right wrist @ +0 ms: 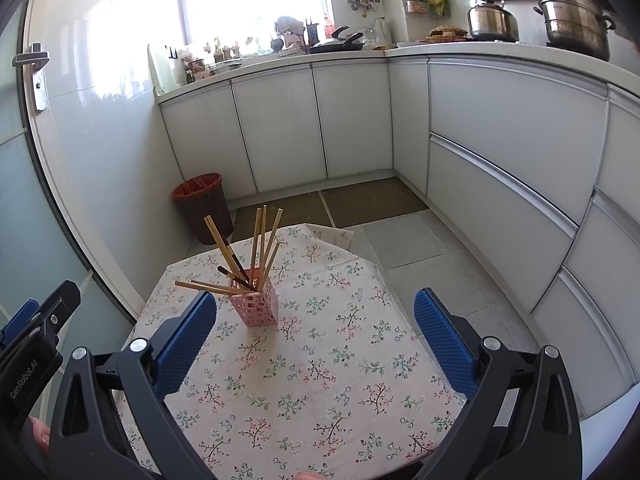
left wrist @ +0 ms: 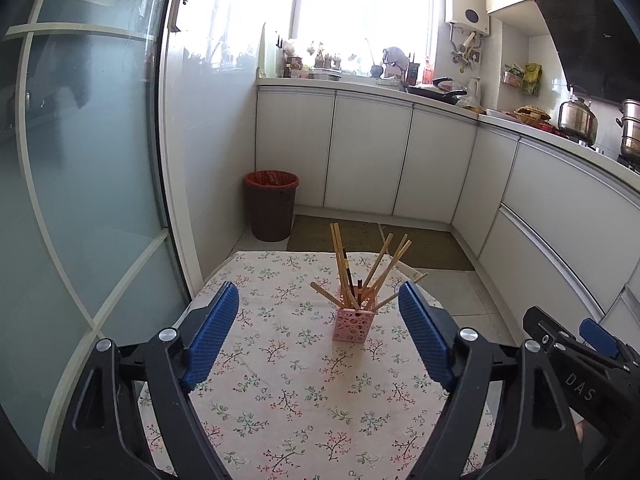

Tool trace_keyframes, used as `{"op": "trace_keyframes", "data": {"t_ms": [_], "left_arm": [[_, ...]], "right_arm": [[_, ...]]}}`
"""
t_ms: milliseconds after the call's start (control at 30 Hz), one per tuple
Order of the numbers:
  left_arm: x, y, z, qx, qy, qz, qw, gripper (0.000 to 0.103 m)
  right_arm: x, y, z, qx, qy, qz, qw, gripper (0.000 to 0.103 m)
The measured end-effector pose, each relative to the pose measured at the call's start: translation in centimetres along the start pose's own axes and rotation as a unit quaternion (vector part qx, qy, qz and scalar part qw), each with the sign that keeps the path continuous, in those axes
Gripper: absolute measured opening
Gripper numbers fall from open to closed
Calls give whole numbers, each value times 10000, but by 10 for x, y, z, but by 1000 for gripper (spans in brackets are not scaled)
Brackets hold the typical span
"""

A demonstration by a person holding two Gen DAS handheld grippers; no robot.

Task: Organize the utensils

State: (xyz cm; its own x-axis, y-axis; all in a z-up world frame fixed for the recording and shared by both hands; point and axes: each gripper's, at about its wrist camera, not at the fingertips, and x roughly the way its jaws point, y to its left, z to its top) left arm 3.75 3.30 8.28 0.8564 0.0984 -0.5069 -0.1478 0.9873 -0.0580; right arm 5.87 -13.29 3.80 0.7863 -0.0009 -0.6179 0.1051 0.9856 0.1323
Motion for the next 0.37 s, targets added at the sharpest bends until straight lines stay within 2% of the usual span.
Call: {"op": "trace_keyframes", "data": {"t_ms": [33, 67, 133, 367], "left_arm": [[0, -1, 0, 13, 5, -7, 10000, 81], [0, -1, 0, 11, -1, 4, 10000, 88], [-1, 0, 1, -38, -20, 55, 10000, 94], [0, 1, 2, -89, 74, -20, 9999, 96]], "right_arm": [[0, 0, 0, 2, -3, 0, 10000, 96], [0, 0, 0, 0, -4, -3, 10000, 96], [-1, -1, 1, 11, -21, -8, 10000, 96], [0, -3, 1, 29, -20, -11, 10000, 96]]}}
